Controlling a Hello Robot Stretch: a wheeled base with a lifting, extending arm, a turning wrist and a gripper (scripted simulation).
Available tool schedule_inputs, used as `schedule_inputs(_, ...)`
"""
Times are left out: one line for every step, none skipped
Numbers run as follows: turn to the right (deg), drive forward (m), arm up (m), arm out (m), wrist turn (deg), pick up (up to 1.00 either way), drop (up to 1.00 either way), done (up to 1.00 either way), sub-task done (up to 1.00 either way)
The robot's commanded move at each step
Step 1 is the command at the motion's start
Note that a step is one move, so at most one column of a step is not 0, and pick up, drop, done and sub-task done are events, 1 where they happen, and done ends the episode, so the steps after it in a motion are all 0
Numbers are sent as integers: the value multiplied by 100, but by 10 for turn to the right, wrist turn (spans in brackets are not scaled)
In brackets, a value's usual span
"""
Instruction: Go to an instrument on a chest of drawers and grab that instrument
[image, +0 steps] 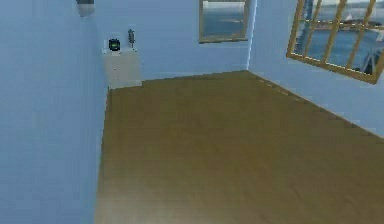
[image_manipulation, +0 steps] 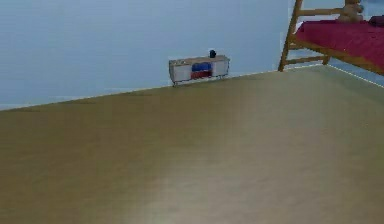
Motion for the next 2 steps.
schedule_inputs(0, 75, 0, 0, 0, 0, 0, 0, 0)
schedule_inputs(-420, 0, 0, 0, 0, 0, 0, 0, 0)
